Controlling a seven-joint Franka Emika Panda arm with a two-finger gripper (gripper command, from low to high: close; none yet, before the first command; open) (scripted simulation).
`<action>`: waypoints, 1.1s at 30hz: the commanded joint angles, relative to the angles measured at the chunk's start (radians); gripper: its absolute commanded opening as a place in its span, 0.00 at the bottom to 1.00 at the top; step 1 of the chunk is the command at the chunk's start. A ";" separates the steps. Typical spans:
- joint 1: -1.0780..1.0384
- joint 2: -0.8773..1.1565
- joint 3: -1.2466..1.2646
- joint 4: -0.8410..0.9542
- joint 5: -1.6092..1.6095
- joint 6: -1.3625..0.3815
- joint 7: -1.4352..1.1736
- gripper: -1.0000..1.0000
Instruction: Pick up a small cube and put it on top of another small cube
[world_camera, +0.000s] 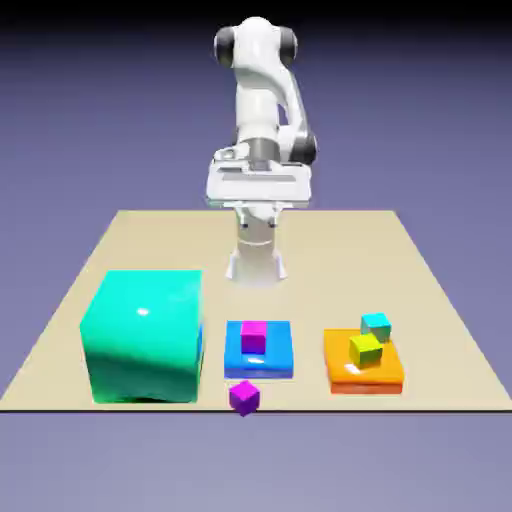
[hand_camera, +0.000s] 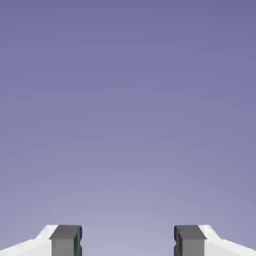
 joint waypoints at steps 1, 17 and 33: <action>0.012 0.036 -0.012 0.025 0.001 -0.024 -0.022 0.50; 0.205 0.616 -0.210 0.430 0.011 -0.404 -0.366 0.50; 0.310 1.141 -0.320 0.714 0.049 -0.564 -0.630 0.50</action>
